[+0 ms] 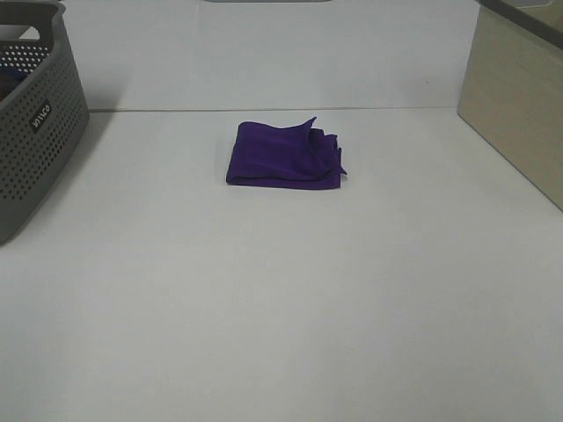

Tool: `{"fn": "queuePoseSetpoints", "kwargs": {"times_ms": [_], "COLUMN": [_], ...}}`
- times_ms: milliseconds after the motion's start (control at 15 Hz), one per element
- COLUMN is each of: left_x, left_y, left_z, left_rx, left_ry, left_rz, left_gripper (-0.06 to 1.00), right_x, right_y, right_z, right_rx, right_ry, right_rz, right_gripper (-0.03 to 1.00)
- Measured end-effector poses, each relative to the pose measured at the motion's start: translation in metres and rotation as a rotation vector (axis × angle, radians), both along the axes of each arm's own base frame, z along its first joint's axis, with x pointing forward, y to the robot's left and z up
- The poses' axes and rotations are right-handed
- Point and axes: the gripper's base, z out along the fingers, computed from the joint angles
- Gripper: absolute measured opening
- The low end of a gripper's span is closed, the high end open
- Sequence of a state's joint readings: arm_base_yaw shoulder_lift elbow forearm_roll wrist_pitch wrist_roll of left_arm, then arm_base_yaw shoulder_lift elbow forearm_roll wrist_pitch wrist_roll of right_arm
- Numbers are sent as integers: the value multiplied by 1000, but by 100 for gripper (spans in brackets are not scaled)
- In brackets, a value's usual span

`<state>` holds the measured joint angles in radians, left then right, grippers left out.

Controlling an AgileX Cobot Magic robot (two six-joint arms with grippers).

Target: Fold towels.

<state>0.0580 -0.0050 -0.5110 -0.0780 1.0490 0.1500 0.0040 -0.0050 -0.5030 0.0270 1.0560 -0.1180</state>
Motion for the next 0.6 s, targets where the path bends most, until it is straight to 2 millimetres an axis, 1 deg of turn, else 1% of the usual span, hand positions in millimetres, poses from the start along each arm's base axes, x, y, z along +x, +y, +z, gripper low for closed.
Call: {"fn": "queuePoseSetpoints", "kwargs": {"times_ms": [600], "left_x": [0], "left_y": [0], "left_z": [0], "left_rx": [-1], "left_ry": [0], "left_rz": [-1], "left_gripper": [72], "right_x": [0], "right_y": [0], "right_z": [0], "right_rx": [0], "right_ry": [0], "right_rz": [0], "right_gripper": [76]}}
